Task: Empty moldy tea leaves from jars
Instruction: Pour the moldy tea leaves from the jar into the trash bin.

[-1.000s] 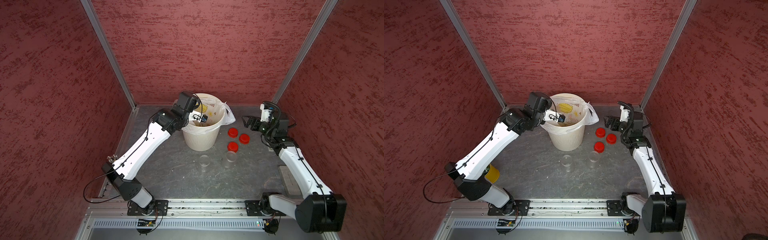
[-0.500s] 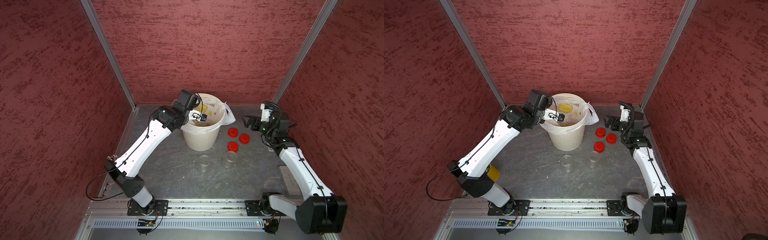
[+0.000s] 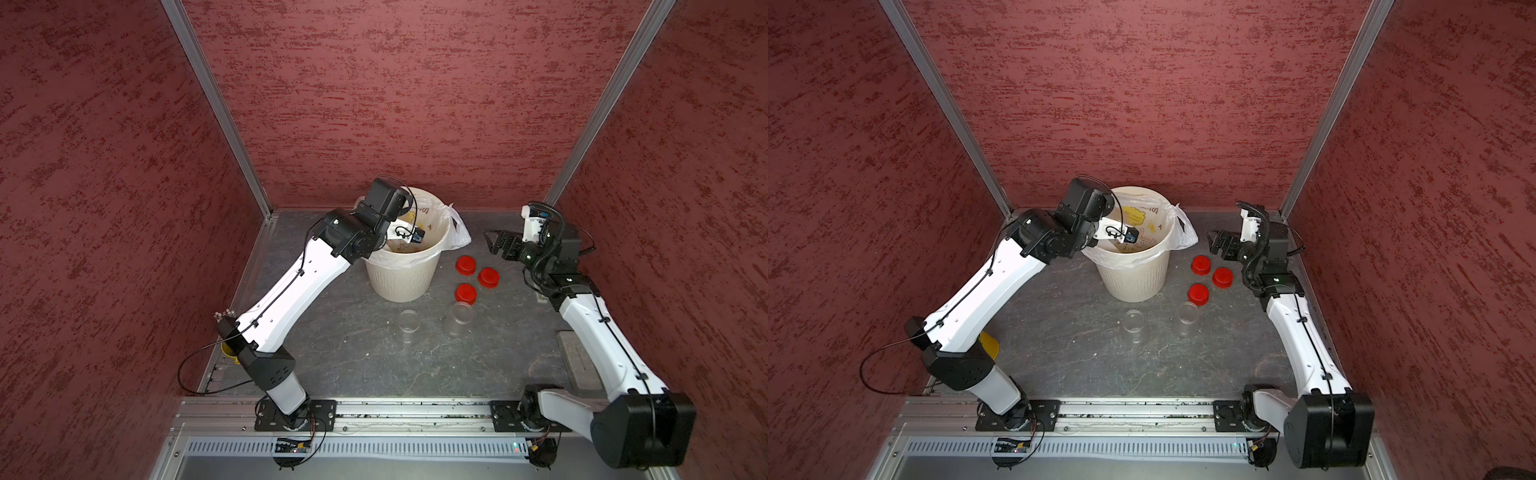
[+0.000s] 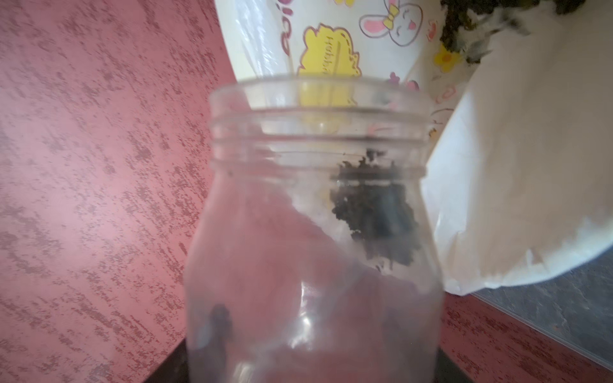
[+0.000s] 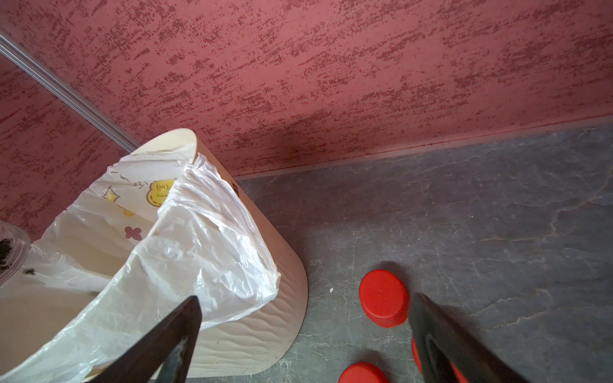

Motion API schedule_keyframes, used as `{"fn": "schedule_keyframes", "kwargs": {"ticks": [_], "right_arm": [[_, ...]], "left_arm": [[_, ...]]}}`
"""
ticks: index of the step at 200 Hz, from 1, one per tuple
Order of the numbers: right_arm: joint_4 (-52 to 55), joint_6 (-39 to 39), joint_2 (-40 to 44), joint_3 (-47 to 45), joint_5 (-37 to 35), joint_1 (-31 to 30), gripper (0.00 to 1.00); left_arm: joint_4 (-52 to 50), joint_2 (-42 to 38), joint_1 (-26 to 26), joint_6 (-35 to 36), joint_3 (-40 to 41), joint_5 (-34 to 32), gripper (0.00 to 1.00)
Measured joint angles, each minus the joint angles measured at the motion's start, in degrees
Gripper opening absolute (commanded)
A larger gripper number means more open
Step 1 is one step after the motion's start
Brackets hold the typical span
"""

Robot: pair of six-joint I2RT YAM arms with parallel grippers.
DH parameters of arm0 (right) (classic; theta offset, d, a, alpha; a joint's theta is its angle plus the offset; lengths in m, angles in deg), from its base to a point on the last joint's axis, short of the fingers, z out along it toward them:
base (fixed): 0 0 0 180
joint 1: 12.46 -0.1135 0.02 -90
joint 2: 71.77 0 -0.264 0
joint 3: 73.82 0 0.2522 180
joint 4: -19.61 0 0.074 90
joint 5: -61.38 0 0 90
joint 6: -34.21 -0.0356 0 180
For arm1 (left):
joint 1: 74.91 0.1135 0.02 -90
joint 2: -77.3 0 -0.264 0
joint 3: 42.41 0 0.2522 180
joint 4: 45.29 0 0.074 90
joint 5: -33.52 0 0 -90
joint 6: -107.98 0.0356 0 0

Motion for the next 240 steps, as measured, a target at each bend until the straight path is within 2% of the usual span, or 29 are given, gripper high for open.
{"fn": "schedule_keyframes", "kwargs": {"ticks": [44, 84, 122, 163, 204, 240], "right_arm": [[-0.09, 0.00, 0.39, 0.22, 0.04, 0.00, 0.99], [0.04, -0.20, 0.37, 0.50, 0.44, -0.07, 0.99], [0.00, -0.39, 0.37, 0.57, 0.50, -0.28, 0.99], [0.02, -0.59, 0.37, 0.57, 0.90, -0.44, 0.99], [0.00, -0.81, 0.37, 0.57, 1.14, -0.63, 0.99], [0.00, -0.85, 0.37, 0.57, 1.36, -0.70, 0.99]], "left_arm": [[-2.54, 0.24, 1.46, -1.79, 2.32, 0.09, 0.66], [-3.72, 1.07, 0.04, -1.92, -2.25, 0.20, 0.66], [-4.31, -0.11, 1.81, -2.51, 1.20, 0.26, 0.66], [-4.98, 0.39, 1.11, -2.51, -0.92, 0.22, 0.67], [-5.31, 0.63, 1.86, -3.43, 0.57, 0.33, 0.67], [-6.62, 2.69, 1.53, -3.54, -4.63, 0.35, 0.67]]}}
